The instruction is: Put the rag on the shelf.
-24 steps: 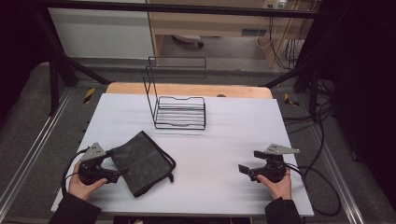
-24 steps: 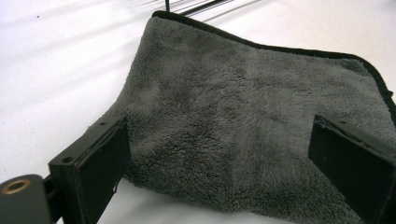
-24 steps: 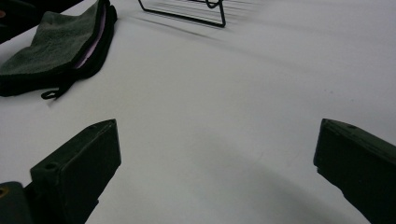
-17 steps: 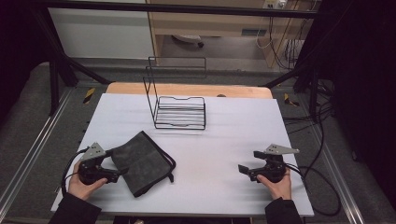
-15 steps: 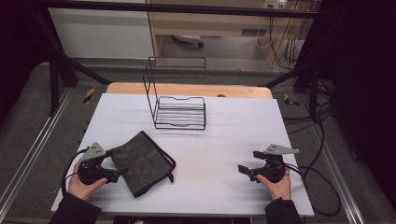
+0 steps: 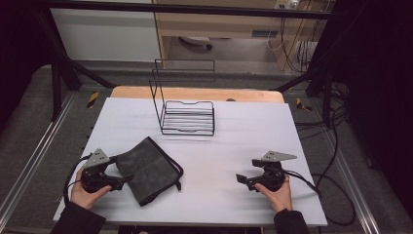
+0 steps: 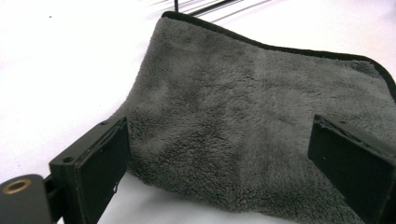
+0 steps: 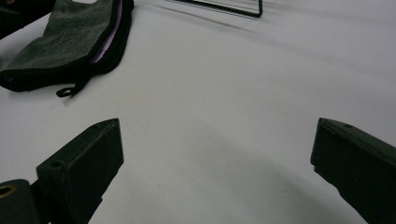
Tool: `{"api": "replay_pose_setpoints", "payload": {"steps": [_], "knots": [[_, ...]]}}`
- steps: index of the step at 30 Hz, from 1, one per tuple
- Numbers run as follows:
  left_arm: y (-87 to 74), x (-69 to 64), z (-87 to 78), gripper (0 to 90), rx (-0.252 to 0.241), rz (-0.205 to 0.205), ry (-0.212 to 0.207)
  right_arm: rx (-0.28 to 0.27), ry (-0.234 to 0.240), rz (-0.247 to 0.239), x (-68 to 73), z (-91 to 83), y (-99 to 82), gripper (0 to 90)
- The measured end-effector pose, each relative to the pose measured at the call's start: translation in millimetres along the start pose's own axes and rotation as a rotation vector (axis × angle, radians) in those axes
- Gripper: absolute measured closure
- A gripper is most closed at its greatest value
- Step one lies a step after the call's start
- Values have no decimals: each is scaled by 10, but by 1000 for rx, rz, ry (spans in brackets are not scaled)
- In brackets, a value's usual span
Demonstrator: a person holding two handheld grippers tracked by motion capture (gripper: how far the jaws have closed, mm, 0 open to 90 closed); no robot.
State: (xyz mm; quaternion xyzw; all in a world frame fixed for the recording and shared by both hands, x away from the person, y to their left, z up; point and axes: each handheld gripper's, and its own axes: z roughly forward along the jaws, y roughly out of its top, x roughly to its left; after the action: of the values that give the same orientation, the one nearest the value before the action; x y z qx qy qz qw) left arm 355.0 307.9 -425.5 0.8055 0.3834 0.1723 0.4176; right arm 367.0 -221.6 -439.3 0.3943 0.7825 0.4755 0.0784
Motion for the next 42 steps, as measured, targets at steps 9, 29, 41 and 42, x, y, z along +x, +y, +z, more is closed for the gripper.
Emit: {"api": "replay_pose_setpoints", "payload": {"steps": [9, 29, 41, 42], "knots": [[4, 6, -13, 56, -7, -5, 6, 17, 22, -39, 294, 293, 207, 55], [-2, 31, -32, 60, -7, -15, 15, 82, 115, -128, 949, 1171, 637, 216], [2, 22, -23, 64, -1, -9, 8, 178, 130, -125, 1073, 1631, 652, 387], [3, 21, -22, 64, -2, -9, 8, 182, 134, -126, 1074, 1649, 644, 397]]}}
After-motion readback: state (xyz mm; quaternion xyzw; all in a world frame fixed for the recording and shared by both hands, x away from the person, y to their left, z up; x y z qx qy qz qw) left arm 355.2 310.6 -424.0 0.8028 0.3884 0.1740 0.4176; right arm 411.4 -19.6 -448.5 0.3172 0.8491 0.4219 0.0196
